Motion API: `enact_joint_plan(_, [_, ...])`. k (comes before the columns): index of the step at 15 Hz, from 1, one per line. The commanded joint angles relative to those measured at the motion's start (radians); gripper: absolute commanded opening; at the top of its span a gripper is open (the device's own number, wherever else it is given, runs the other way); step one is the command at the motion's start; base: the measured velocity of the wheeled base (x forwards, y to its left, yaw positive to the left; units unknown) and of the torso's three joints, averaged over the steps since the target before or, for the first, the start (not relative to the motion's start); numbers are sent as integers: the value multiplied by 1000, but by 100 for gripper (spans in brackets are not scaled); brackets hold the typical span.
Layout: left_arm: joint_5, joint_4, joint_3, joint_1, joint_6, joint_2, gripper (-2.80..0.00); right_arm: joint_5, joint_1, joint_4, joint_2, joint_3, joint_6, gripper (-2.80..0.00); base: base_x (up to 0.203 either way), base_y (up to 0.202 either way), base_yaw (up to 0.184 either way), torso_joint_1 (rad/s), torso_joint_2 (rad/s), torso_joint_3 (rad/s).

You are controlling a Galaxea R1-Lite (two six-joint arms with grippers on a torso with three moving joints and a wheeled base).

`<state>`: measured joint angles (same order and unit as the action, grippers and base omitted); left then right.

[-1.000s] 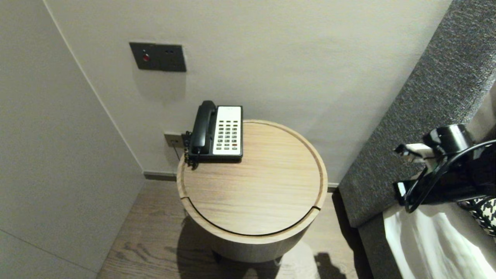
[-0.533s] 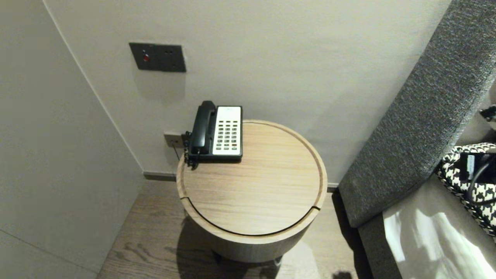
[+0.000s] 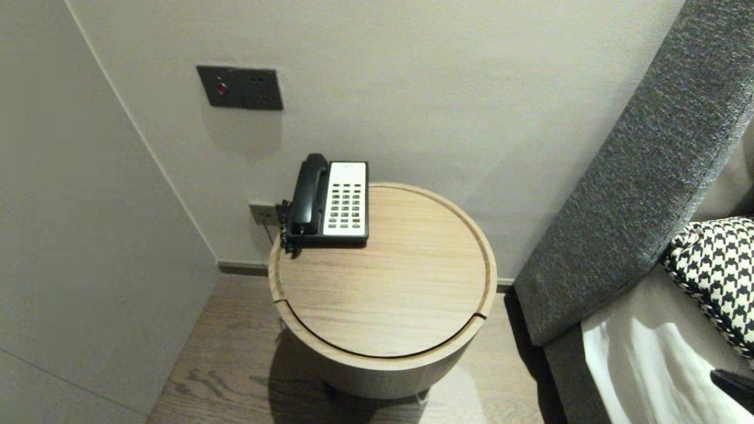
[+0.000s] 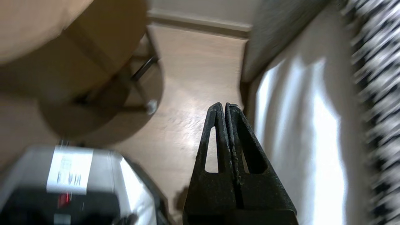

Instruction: Open the nightstand drawer

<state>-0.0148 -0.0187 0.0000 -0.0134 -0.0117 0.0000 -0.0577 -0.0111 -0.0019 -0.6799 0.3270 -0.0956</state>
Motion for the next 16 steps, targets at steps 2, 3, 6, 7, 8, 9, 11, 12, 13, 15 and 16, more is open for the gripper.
enact_joint_plan(2, [-1, -1, 0, 0, -1, -3, -280, -3, 85, -2, 240, -195, -54, -280, 0, 0, 0, 0, 0, 0])
enact_joint_plan(3, [-1, -1, 0, 0, -1, -5, -280, -3, 120, -3, 277, -229, -68, -280, 0, 0, 0, 0, 0, 0])
enact_joint_plan(6, [-1, -1, 0, 0, -1, -5, -280, -1, 164, 1, 388, -278, -78, -280, 0, 0, 0, 0, 0, 0])
enact_joint_plan(7, [-1, -1, 0, 0, -1, -4, -280, 11, 164, -1, 403, -302, -76, -280, 0, 0, 0, 0, 0, 0])
enact_joint_plan(8, [-1, 0, 0, 0, -1, -5, -280, 29, 164, -6, 404, -307, -73, -280, 0, 0, 0, 0, 0, 0])
enact_joint_plan(9, [-1, -1, 0, 0, -1, -5, -280, 33, 164, -7, 404, -307, -58, -280, 0, 0, 0, 0, 0, 0])
enact_joint_plan(11, [-1, 0, 0, 0, -1, -5, -280, 64, 164, -27, 405, -313, 36, -280, 0, 0, 0, 0, 0, 0])
enact_joint_plan(12, [-1, 0, 0, 0, -1, -4, -280, 94, 164, -43, 405, -317, 71, -280, 0, 0, 0, 0, 0, 0])
enact_joint_plan(13, [-1, -1, 0, 0, -1, -5, -280, 100, 165, -45, 405, -319, 80, -280, 0, 0, 0, 0, 0, 0])
enact_joint_plan(15, [-1, 0, 0, 0, -1, -5, -280, 109, 165, -105, 405, -336, 101, -280, 0, 0, 0, 0, 0, 0])
enact_joint_plan(16, [-1, 0, 0, 0, -1, -5, -280, 120, 165, -151, 405, -347, 102, -280, 0, 0, 0, 0, 0, 0])
